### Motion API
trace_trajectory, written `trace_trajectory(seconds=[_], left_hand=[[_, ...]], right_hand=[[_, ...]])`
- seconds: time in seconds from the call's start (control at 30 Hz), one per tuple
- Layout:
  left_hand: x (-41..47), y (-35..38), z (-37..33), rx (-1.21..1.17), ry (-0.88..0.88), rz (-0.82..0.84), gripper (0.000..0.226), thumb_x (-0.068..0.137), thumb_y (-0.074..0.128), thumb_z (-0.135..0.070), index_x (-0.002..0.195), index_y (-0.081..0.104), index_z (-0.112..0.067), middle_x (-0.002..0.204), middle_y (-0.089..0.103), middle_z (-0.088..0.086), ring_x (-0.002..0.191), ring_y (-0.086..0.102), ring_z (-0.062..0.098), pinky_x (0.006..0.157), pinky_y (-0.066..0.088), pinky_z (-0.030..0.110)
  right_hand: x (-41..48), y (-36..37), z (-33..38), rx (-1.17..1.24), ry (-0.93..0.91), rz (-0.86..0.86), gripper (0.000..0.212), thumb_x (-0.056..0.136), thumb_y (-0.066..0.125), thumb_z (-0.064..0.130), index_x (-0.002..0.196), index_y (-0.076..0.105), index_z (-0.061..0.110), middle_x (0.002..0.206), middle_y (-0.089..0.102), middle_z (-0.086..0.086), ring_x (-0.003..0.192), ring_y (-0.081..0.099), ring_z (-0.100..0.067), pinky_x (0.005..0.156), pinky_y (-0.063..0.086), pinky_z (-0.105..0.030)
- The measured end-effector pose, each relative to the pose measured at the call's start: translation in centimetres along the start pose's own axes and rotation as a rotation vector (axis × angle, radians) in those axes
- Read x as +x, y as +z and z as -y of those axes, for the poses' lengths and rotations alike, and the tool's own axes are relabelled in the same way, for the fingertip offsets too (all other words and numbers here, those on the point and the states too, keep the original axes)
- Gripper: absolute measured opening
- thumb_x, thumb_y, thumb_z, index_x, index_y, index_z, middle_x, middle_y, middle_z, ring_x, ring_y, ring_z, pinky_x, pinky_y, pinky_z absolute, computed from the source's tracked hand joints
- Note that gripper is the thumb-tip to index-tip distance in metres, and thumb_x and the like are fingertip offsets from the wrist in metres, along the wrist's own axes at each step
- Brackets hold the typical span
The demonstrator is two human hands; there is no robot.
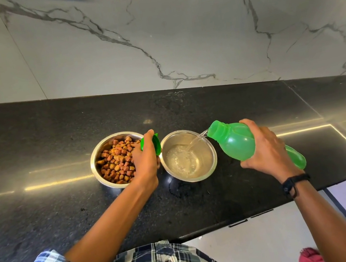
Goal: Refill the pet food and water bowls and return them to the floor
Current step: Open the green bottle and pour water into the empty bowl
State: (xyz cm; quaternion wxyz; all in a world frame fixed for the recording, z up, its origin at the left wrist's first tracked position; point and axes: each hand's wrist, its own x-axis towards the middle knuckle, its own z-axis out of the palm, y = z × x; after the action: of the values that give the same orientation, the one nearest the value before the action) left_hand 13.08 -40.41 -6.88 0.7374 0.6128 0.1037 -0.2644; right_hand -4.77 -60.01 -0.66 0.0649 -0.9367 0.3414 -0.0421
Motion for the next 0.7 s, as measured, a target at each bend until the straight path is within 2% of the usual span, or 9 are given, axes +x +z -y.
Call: trace_trajectory(seconds=[0.13,0.33,0.7], left_hand=[[-0.06,-0.01,0.11,-0.003,0.016,0.023,0.035,0.088,0.058,-0.051,0.090,0.059,-0.017,0.078,0.054,0.004,0.060,0.047,0.011,0.045,0.038,0.023],[-0.20,0.10,0.14,0.009,0.019,0.020,0.035,0.089,0.057,-0.050,0.092,0.061,-0.016,0.082,0.055,0.006,0.066,0.048,0.014,0.051,0.038,0.026],[-0.18,-0.30,0.26,-0.010,0.014,0.038,0.029,0.090,0.056,-0.048,0.086,0.059,-0.019,0.071,0.049,-0.002,0.060,0.042,0.010,0.051,0.035,0.024]], right_hand=[[0.01,-0.12,-0.06,-0.021,-0.002,-0.006,0.117,0.049,0.094,0.023,0.142,0.023,0.036,0.123,0.054,-0.009,0.112,0.054,-0.032,0.092,0.047,-0.058],[-0.01,-0.21,0.03,-0.030,-0.002,-0.001,0.117,0.051,0.093,0.023,0.144,0.023,0.035,0.125,0.053,-0.010,0.113,0.054,-0.032,0.094,0.047,-0.058],[-0.02,-0.16,0.40,-0.062,-0.019,-0.003,0.117,0.051,0.093,0.023,0.144,0.024,0.034,0.124,0.054,-0.010,0.111,0.055,-0.033,0.092,0.048,-0.057]])
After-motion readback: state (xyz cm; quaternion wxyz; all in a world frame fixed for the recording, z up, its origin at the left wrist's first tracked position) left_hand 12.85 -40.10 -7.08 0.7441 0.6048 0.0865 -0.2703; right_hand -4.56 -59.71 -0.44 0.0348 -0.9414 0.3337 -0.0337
